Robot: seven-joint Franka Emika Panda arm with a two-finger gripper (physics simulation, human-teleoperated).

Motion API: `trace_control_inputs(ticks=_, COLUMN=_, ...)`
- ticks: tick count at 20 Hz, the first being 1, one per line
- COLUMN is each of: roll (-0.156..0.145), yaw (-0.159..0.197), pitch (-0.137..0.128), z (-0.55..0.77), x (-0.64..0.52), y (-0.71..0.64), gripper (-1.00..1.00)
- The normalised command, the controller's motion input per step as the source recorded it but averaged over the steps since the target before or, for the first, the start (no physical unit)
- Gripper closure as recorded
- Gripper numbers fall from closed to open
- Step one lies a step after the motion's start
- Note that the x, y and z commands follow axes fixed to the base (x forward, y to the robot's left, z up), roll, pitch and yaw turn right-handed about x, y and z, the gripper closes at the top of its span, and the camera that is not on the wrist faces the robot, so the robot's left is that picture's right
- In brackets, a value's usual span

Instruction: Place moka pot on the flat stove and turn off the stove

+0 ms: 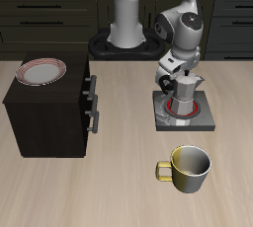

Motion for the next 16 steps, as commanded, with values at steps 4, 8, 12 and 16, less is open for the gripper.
trace_control_inputs(ticks=4, roll=0.016, yaw=-0.045, pitch=-0.010, z=0.15, x=0.03, y=0.02, gripper=1.00)
trace_control_inputs(ticks=8, roll=0.006, yaw=-0.099, pitch=-0.008, z=0.18, x=0.05, y=0.01, gripper=1.00)
trace_control_inputs(ticks=12, roll=-0.034, yaw=-0.178, pitch=-0.033, z=0.35, x=0.17, y=-0.18, gripper=1.00)
trace_control_inputs(ticks=16, roll=-0.066, yaw=-0.147, pitch=-0.003, z=0.20, x=0.32, y=-0.24, gripper=1.00)
